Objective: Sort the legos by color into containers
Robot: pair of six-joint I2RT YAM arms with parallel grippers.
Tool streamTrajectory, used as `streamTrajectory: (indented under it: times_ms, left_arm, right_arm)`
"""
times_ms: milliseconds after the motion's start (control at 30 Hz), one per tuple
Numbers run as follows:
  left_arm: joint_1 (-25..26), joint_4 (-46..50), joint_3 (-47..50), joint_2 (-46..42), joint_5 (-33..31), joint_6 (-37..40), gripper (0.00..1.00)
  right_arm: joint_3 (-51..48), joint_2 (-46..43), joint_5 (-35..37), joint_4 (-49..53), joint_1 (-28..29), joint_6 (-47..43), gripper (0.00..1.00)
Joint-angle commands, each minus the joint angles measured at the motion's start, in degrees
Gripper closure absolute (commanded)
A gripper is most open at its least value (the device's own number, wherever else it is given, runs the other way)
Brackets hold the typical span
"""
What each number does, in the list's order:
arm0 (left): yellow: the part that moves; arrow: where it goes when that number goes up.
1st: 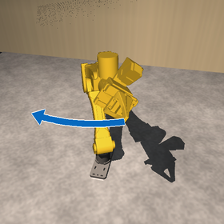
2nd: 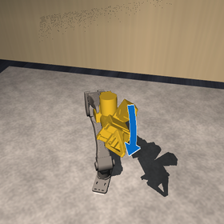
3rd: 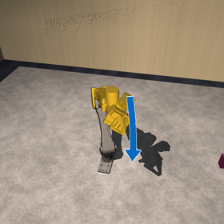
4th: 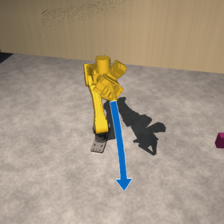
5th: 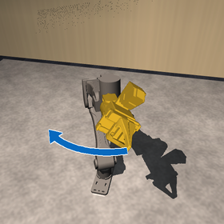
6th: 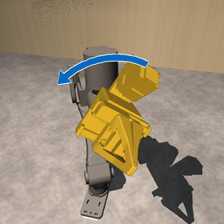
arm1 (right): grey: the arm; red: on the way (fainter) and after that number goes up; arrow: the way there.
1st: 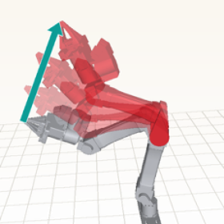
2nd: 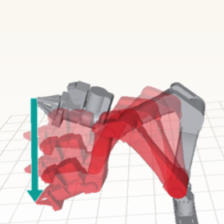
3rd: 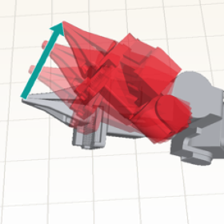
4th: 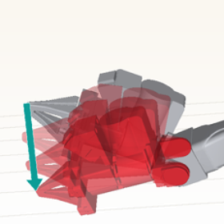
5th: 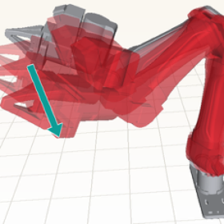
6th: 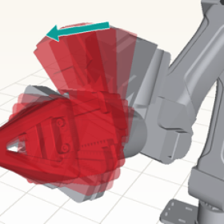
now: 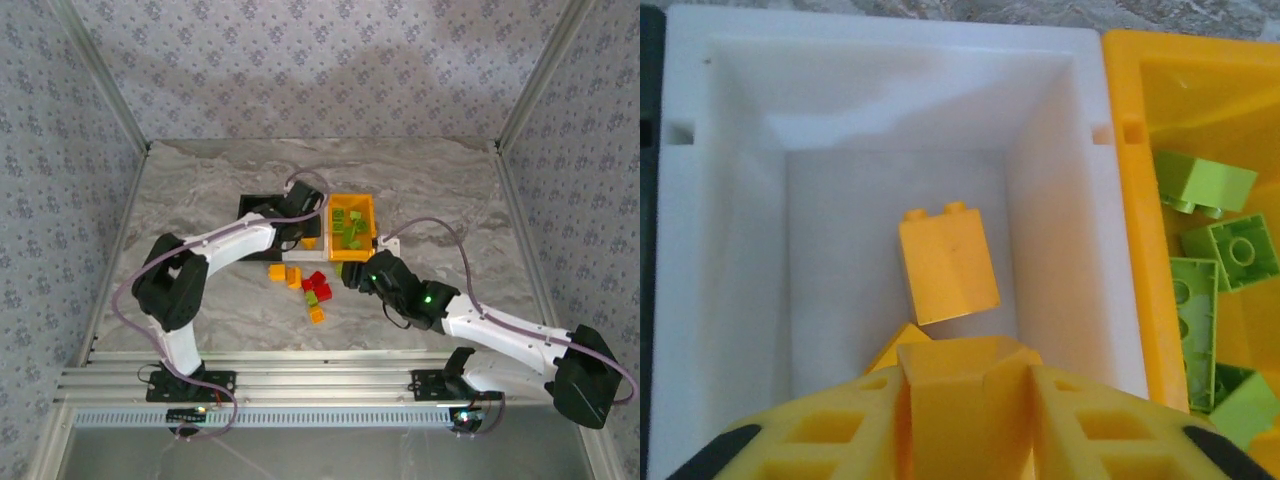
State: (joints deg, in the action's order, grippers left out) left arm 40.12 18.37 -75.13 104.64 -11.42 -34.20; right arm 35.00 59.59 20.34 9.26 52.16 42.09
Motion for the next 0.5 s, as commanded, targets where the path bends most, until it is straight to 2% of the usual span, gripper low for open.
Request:
streamTrajectory:
  times_ms: [0,100,167,300,333,467]
  left_arm:
    - [-0.39,2.84,-3.95,1.0,-0.71,0.97,0.53]
    - [0.14,2.9,-4.59,-0.85,0.97,0.62,0.33]
    - [0.94,2.32,-3.79,-3.79,1.44,0.66,0.23]
    - [2.71,0.83,-0.18,-11.57,3.56,0.06,0.13]
    - [3.46,0.11,1.65,-14.06,3.77,-0.11,0.03]
    - [7.08,-2.47,10.94,-24.86,3.86,-1.38,0.0]
  right_arm:
    - [-1.0,-1.45,0.48,2.63,0.32,1.55,0.2]
    - [-1.51,-1.5,0.45,2.48,0.4,1.68,0.19]
    - [-1.72,-0.65,0.33,2.23,0.29,1.69,0.19]
    - [-1.48,3.62,-1.9,-0.53,-0.28,-0.11,0.18]
    - [-0.96,5.4,-2.71,-1.31,-0.47,-0.85,0.18]
    - [1.47,13.17,-5.13,-4.48,-0.99,-3.49,0.18]
